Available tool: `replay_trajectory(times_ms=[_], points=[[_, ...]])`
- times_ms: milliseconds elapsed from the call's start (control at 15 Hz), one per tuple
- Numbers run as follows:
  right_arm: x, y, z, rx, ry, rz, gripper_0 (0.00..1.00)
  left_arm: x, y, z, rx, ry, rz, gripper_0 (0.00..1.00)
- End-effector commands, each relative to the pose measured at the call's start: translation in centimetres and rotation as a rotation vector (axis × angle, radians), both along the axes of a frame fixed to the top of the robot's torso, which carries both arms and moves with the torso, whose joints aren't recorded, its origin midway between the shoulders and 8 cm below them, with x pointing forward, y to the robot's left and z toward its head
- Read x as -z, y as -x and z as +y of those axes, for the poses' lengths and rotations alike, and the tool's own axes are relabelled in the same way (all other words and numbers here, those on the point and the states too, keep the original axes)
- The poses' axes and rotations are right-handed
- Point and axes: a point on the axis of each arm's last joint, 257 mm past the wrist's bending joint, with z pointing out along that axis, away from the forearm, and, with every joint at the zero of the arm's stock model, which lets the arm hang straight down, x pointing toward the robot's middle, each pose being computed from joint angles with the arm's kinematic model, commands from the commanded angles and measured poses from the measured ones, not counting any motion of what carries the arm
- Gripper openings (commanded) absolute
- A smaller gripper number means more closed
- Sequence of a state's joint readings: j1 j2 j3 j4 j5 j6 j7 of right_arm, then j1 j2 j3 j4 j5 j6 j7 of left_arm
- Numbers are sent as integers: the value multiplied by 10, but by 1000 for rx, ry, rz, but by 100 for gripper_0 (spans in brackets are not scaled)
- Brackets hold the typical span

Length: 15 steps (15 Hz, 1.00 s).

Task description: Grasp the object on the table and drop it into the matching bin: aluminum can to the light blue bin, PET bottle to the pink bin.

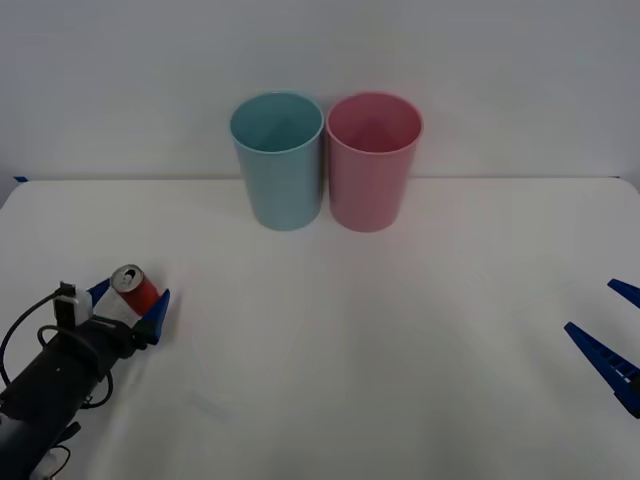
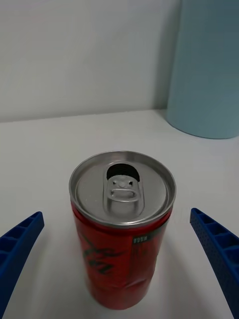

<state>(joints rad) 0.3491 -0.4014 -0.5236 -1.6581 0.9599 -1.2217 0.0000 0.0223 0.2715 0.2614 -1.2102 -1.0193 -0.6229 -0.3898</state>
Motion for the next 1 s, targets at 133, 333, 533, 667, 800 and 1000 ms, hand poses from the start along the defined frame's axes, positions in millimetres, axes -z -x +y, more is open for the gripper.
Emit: replay_trajectory(times_ms=[133, 333, 533, 667, 800, 1000], points=[[0, 0, 0, 0, 0, 0, 100, -1, -12, -2, 5, -11, 0, 100], [0, 0, 0, 0, 0, 0, 100, 0, -15, -5, 11, -12, 1, 100], [0, 0, 0, 0, 0, 0, 100, 1, -15, -8, 17, -18, 1, 6], [0, 0, 0, 0, 0, 0, 100, 0, -16, -8, 19, -27, -2, 0], [0, 0, 0, 0, 0, 0, 100, 0, -16, -8, 19, -32, -4, 0], [0, 0, 0, 0, 0, 0, 100, 1, -15, -8, 20, -31, -3, 0]])
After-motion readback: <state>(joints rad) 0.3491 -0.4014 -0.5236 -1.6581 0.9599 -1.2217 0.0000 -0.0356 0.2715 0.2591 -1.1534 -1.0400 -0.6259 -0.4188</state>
